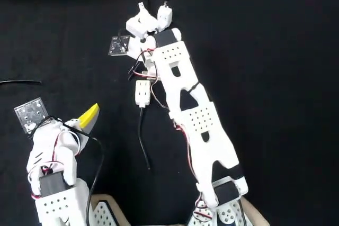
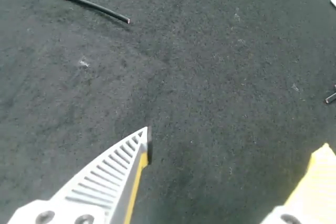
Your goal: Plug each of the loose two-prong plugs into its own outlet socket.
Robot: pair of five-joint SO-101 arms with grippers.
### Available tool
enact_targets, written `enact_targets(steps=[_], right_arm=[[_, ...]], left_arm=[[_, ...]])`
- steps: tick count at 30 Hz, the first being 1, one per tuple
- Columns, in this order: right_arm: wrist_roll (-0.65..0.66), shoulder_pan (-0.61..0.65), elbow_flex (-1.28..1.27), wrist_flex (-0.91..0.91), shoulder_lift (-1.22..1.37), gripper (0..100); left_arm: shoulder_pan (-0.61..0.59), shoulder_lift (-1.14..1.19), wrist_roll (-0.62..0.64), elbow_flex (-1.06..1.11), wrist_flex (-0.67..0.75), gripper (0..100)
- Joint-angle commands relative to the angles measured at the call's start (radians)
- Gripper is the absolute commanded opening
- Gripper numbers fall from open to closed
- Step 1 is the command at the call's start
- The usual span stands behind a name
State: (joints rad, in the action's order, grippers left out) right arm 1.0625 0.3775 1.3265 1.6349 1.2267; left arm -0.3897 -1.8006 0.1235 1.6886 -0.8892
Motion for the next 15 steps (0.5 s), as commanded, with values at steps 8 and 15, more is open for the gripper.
enact_targets(steps=[8, 15], right_arm=[[-0.176, 0.038, 0.219, 0.129, -0.127, 1.2], [-0.184, 0.057, 0.217, 0.13, -0.191, 1.2]], left_arm=[[0.114, -0.011, 0.003, 0.012, 0.081, 45], [0.122, -0.011, 0.003, 0.012, 0.106, 45]])
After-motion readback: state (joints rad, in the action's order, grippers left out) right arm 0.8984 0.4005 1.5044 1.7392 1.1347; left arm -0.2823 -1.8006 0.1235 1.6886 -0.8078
